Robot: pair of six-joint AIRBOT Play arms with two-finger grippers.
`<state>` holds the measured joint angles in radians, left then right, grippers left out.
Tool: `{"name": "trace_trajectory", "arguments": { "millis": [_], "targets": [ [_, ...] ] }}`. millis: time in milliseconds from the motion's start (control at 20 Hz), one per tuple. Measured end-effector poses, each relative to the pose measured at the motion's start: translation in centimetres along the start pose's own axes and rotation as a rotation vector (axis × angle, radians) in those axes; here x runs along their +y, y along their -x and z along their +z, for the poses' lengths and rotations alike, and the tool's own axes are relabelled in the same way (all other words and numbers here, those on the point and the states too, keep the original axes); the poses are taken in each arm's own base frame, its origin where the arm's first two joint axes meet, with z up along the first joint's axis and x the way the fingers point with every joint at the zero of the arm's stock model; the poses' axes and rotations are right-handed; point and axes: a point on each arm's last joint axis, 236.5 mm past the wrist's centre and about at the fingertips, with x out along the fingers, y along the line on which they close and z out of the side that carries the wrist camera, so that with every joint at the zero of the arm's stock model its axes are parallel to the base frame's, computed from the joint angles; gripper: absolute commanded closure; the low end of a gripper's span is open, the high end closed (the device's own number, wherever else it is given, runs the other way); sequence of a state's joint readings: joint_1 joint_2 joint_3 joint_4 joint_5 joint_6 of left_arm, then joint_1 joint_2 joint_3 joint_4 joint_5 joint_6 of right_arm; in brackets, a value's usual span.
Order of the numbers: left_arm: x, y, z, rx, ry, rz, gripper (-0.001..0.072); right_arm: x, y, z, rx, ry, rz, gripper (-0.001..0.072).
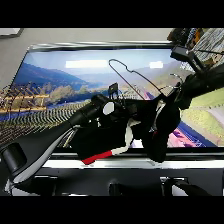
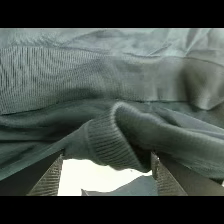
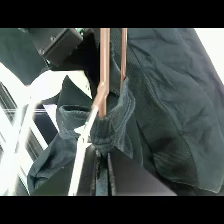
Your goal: Fold the clothes and pants, and hang the long-sleeved shirts on hangers.
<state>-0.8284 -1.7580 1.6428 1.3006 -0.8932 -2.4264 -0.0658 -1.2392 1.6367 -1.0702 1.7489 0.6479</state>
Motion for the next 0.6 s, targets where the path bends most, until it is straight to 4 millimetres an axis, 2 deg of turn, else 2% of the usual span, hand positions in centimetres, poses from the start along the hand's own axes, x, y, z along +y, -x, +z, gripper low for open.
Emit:
{"name": "trace_trajectory", "arguments": {
  "millis": [150,200,250,300,450,500,600],
  "targets": [
    [-0.42,-0.66,0.38,-0.013,0.027,-0.025,0.0182,-0.20,0.00,-0.07,0.003,-0.001,-0.008,0.0682],
    [-0.61,-0.77,0.60,-0.022,0.030,-0.035,0.0304,-0.29,0.00,-0.11,0.005,-0.002,-0.012,0.0682],
    [-0.79,-0.83,0.73,-0.027,0.033,-0.043,0.0527,-0.35,0.00,-0.18,0.008,-0.002,-0.015,0.0682],
    [-0.86,-0.88,0.80,-0.029,0.035,-0.047,0.0588,-0.37,0.00,-0.20,0.009,-0.002,-0.016,0.0682],
    [-0.73,-0.87,0.68,-0.023,0.042,-0.041,0.0623,-0.47,0.01,-0.25,0.011,-0.003,-0.020,0.0682],
    [-0.59,-0.83,0.60,-0.019,0.043,-0.036,0.0663,-0.48,0.01,-0.28,0.012,-0.003,-0.020,0.0682],
    [-0.20,-0.56,0.52,-0.008,0.046,-0.021,0.0675,-0.45,0.01,-0.32,0.013,-0.003,-0.019,0.0682]
  ]
}}
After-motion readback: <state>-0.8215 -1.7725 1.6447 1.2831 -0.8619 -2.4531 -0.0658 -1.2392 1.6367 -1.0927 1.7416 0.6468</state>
